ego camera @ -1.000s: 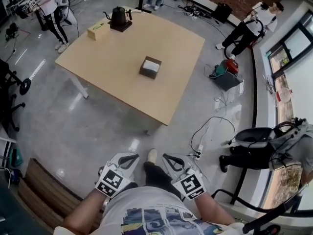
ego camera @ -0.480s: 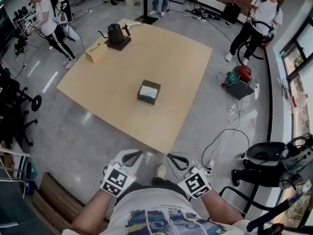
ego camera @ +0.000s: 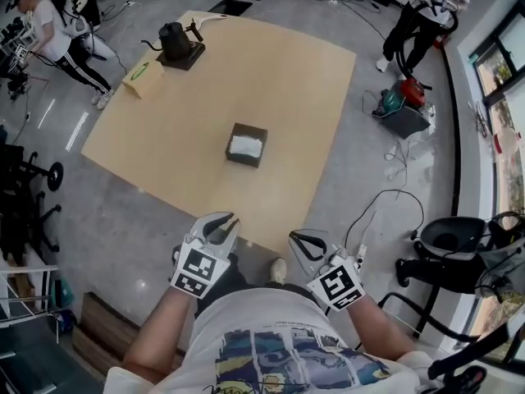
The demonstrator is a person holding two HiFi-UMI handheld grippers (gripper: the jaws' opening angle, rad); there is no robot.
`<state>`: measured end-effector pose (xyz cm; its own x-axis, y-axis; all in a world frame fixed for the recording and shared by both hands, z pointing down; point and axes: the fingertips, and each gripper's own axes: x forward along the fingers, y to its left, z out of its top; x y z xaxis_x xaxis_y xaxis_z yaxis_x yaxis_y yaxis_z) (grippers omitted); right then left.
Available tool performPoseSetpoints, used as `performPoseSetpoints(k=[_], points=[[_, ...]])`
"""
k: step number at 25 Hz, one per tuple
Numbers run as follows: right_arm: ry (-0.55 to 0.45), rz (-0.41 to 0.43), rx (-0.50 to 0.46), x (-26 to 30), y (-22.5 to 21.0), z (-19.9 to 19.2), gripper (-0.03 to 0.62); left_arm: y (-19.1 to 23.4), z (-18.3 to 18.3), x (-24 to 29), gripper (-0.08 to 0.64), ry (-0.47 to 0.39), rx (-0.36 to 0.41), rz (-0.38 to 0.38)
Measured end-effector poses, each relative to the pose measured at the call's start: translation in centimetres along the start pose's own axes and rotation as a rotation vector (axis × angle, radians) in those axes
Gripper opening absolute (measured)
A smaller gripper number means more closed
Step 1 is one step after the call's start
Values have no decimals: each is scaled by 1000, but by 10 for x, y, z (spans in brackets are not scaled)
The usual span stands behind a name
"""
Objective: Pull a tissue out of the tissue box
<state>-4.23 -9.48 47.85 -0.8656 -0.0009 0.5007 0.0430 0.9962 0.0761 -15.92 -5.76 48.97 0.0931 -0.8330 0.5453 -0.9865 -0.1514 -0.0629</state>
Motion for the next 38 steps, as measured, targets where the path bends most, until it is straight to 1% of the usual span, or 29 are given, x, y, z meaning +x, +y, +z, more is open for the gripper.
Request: performPoseSetpoints(k=[2,4,8,12,15,18,22,25,28,31,33,35,37,38], points=[[4,-41,25,13,-8,10,5,24,-4,12,56,23,54,-17],[11,-82,50,23,-14,18,5,43,-5,25,65,41,130,-41],[38,-150,78,47,-22,29,5,74,-6,58,82,56,279,-103],[58,-228,116,68,-28,37,5,99,-10,93,98,78,398,-157],[66,-306,150,71,-35,39,5,110,-17,123,105,111,501,-184],[80,-373,200,70,-36,35,6,114,-25,149,131,143,622,-217],[109,-432,247,64,-32,27,6,116,-33,176,149,162,765,-254],[129,-477,282,55,-28,20,6,115,-43,193,156,188,842,-305],[146,-508,309,45,-29,14,6,116,-49,204,162,221,880,-352],[157,-520,332,40,-30,10,6,115,-48,210,169,232,886,-399],[163,-515,338,41,-29,10,6,115,-46,211,175,232,857,-441],[169,-506,338,45,-29,10,6,120,-44,212,180,242,787,-479],[170,-500,336,49,-29,12,6,129,-41,214,181,254,737,-494],[169,-499,335,51,-30,12,6,133,-40,216,181,257,736,-493]])
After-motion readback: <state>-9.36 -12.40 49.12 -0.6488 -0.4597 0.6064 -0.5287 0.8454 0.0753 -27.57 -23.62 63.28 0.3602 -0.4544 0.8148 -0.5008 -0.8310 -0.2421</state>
